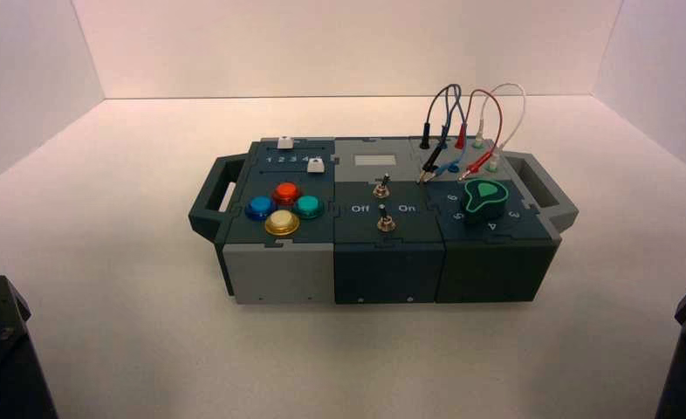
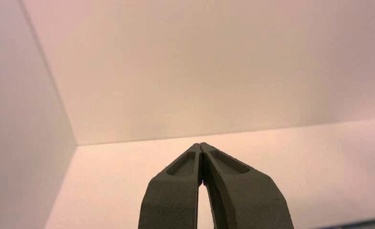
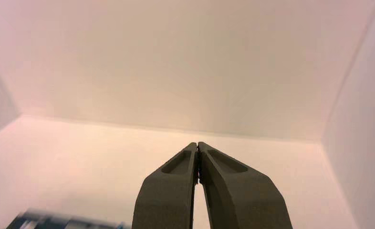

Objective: Insert the black wire.

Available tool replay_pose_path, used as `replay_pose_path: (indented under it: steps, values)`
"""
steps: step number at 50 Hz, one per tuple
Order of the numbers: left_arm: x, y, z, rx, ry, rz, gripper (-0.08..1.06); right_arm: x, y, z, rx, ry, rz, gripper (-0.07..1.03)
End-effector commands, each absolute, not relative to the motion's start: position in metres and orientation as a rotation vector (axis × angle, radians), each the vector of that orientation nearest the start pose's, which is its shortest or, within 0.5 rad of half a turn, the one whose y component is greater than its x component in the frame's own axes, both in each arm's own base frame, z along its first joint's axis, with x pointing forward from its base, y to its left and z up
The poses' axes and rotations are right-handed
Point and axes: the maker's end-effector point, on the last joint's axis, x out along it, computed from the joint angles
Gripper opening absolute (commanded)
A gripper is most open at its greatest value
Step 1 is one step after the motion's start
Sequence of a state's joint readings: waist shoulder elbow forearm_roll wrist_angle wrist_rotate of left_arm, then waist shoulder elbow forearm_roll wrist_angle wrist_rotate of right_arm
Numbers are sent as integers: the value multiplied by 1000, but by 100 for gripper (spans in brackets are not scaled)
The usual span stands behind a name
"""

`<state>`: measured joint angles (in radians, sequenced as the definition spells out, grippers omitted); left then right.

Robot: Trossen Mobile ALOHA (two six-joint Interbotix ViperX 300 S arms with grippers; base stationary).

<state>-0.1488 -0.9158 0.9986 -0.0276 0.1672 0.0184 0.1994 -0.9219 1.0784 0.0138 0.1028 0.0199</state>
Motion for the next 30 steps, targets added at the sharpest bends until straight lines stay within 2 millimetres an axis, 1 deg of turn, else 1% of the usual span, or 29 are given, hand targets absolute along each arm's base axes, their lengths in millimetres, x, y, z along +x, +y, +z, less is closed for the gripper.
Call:
replay_pose_path:
  steps: [1, 3, 5, 9, 19, 22, 26, 30]
  values:
    - [272, -53, 301, 33, 302, -195, -3, 261, 61, 276, 18, 341, 222, -2]
    - [272, -57, 300, 42, 328, -207, -3, 261, 63, 277, 15, 364, 229, -2]
    - [275, -68, 294, 67, 396, -247, -3, 258, 67, 277, 12, 414, 244, -2]
    - [279, -82, 289, 102, 458, -295, -3, 253, 71, 279, 19, 465, 261, -2]
    - [282, -114, 276, 173, 615, -399, -3, 240, 80, 272, 66, 618, 299, -2]
    - [283, -127, 273, 173, 663, -437, -3, 236, 82, 268, 75, 672, 309, -1]
    - [282, -137, 273, 164, 697, -468, -3, 234, 84, 265, 76, 717, 317, 3]
    - [278, -147, 273, 144, 740, -500, -3, 230, 86, 258, 85, 769, 326, 10]
